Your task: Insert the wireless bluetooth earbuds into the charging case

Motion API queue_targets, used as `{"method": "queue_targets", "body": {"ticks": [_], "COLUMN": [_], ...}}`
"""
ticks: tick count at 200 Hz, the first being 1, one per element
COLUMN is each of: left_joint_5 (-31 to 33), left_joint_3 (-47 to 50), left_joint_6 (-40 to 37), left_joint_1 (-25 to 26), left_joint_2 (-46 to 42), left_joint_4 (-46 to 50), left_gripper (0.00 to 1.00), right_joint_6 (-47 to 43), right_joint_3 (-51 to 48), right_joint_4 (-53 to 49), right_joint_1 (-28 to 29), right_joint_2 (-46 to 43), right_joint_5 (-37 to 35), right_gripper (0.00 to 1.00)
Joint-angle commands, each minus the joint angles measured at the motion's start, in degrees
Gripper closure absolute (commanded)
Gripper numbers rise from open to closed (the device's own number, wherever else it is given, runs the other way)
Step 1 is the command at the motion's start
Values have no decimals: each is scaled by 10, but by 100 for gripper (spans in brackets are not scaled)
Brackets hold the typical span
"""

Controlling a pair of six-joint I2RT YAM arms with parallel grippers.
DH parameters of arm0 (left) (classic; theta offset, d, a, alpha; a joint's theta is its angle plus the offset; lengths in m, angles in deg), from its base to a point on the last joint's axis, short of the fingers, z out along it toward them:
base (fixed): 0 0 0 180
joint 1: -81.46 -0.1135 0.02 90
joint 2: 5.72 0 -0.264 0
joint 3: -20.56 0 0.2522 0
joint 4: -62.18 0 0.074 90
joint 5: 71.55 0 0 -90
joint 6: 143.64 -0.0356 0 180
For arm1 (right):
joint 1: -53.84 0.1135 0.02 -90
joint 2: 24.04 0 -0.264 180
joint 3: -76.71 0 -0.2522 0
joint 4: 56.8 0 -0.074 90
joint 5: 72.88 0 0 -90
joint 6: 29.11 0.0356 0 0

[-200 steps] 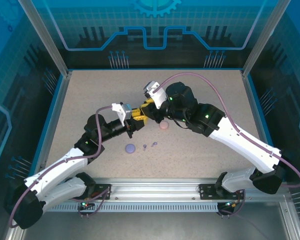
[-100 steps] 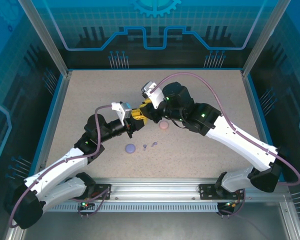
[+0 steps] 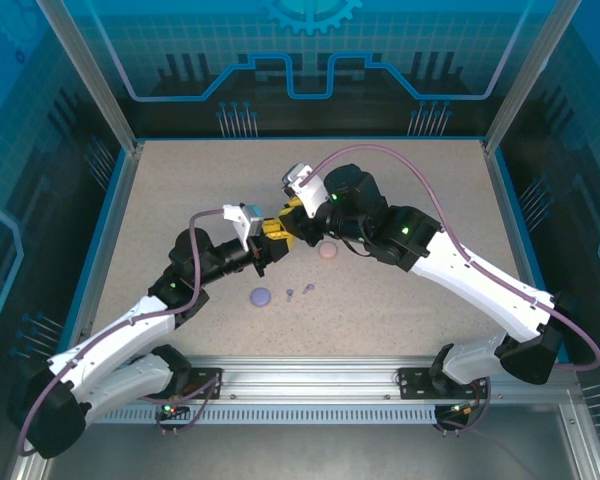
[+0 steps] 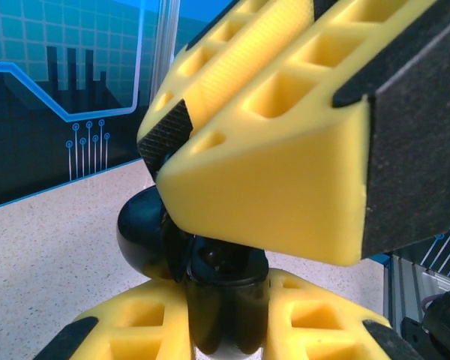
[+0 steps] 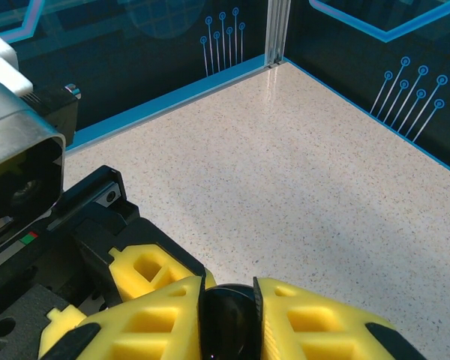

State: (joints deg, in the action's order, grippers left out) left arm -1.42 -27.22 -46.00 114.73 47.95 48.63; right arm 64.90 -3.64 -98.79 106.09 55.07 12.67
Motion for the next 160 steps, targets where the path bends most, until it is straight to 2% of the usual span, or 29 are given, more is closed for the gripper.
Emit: {"method": "queue_targets", "body": {"ticks": [1,160], "left_joint_5": [11,26], "left_joint_3": [-18,-15], "left_joint_6": [11,13], "left_joint_1": [5,5], "left_joint_2": [-12,-15], "left_joint_4": [-15,-17], "left_gripper": [100,100], "right_joint_6": [4,12], "right_joint_3": [-4,-16], "right_joint_4": [2,-22], "right_joint_1": [10,4], "right_joint_2": [-6,-22], "right_joint_5": [1,15], "right_gripper": [77,77]}}
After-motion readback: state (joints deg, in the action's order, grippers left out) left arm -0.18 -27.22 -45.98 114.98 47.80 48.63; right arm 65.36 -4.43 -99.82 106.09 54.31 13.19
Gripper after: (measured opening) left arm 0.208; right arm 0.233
